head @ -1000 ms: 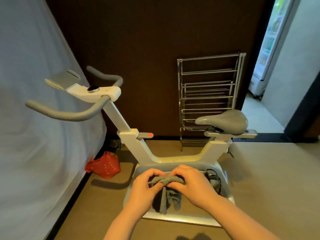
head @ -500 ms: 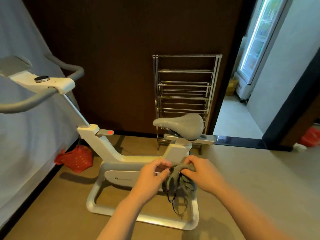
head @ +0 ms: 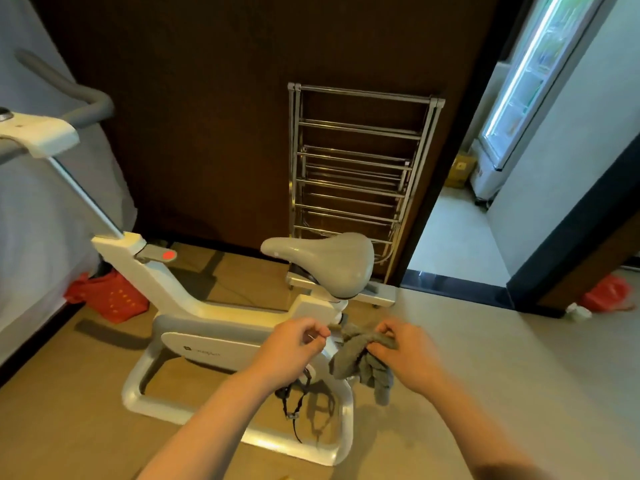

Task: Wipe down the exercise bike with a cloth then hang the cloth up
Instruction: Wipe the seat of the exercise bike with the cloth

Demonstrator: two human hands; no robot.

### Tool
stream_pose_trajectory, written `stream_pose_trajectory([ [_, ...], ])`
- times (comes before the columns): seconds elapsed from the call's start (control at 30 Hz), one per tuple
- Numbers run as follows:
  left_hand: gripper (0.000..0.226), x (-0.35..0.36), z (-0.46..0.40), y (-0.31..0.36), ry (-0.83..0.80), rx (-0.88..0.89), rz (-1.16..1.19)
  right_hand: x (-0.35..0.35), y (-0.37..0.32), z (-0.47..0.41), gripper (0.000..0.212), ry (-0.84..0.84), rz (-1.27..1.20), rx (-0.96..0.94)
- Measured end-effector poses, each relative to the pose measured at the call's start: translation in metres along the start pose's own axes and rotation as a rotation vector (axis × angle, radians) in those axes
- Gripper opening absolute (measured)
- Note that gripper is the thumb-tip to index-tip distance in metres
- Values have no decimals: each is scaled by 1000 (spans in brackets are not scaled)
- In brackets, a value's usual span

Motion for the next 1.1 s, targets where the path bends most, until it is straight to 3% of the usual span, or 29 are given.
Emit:
stream_pose_trajectory([
  [0.37, 14, 73, -68, 28, -219, -52, -29, -48, 81, -41, 11, -5, -106, 40],
  [0.6, 14, 104, -86, 67, 76, -160, -91, -86, 128, -84, 8, -93, -120, -35],
  [0.9, 22, 162, -82, 102, 136, -382, -40, -130, 151, -130, 9, -270, 35, -242],
  [1.1, 17, 140, -56, 85, 271, -493, -31, -112, 116, -146, 6, -398, 19, -356],
])
Point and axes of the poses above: each hand's wrist, its own z-axis away from the middle knuckle, its own x-axis out of the palm, y = z × x, the point moved 1 cm from there along -z, towards the middle knuckle, and after that the axes turned 3 degrees about -z, right-handed, at the moved point
